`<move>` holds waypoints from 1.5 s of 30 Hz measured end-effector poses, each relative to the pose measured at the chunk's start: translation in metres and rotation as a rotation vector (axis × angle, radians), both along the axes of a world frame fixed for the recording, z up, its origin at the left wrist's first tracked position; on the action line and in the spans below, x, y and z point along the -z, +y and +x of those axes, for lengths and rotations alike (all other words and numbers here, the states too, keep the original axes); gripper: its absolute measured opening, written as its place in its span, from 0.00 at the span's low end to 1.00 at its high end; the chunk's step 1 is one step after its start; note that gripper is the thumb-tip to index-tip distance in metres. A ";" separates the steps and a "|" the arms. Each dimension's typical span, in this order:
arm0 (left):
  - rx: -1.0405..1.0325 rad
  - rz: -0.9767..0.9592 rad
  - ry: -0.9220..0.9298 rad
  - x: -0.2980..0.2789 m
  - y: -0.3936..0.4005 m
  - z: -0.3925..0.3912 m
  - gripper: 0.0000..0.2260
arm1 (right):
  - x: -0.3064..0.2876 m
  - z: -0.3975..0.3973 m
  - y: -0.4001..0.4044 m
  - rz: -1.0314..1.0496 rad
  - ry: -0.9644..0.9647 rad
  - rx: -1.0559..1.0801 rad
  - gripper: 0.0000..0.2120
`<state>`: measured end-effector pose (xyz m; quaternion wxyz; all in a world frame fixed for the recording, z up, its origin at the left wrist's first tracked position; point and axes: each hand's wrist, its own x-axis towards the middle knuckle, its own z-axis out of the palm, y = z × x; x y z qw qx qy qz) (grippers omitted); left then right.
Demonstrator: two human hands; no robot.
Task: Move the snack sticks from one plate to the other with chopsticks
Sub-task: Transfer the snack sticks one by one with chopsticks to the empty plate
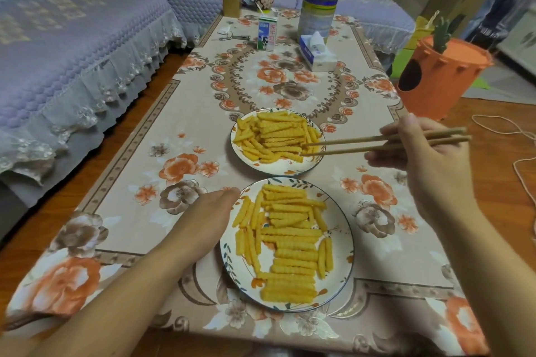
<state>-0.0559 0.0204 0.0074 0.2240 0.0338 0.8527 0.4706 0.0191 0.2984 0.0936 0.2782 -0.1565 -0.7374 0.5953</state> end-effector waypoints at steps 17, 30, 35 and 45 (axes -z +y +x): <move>-0.003 0.007 -0.013 -0.001 -0.001 0.001 0.22 | 0.033 -0.043 -0.016 0.105 -0.050 -0.034 0.15; 0.008 0.033 -0.036 -0.004 0.000 -0.001 0.22 | -0.016 -0.004 -0.002 0.009 0.035 0.012 0.22; -0.008 0.030 -0.050 -0.003 0.000 0.000 0.21 | -0.024 0.019 0.003 -0.151 -0.071 -0.024 0.23; -0.003 0.020 -0.034 -0.004 -0.001 0.000 0.21 | -0.025 0.019 0.001 0.005 -0.198 -0.080 0.21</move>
